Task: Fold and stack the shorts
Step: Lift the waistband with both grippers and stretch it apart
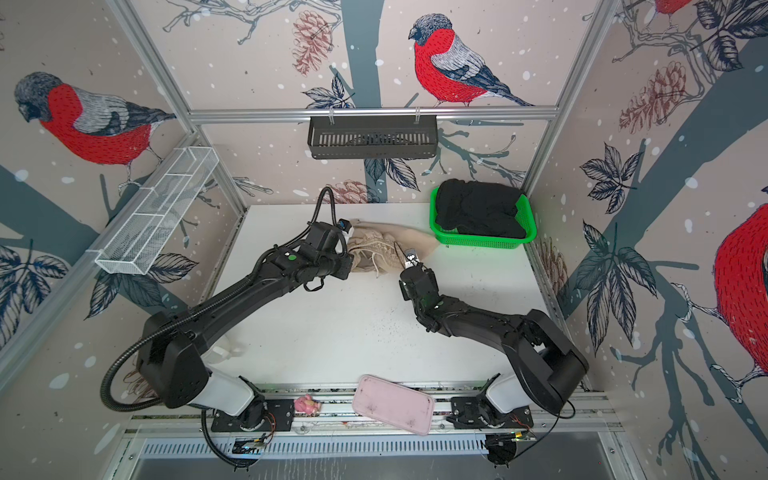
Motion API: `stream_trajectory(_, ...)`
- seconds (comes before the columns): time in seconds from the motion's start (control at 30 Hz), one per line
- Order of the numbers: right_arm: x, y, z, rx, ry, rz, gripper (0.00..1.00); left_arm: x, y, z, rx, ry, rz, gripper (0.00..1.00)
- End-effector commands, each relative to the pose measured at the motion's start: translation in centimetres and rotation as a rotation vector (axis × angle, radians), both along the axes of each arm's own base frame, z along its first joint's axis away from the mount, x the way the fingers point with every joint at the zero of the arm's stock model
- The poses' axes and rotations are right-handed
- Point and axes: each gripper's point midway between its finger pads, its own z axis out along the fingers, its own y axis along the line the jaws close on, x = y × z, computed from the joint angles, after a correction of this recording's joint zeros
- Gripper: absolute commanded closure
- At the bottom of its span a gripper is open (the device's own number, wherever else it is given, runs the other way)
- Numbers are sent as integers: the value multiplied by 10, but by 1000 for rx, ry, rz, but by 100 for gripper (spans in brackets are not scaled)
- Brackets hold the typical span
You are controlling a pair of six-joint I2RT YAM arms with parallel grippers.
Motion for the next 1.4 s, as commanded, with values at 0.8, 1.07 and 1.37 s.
stream_trajectory(0.8,-124,39,372,169,-404,557,100,-106,89,296,-126,-460,-37,100)
stream_trajectory(1.07,-150,45,377,187,-352,664,100,-126,102,296,-110,-430,-38,100)
stream_trajectory(1.37,-86,38,337,111,-360,476,100,-71,121,275,51,-457,192,100)
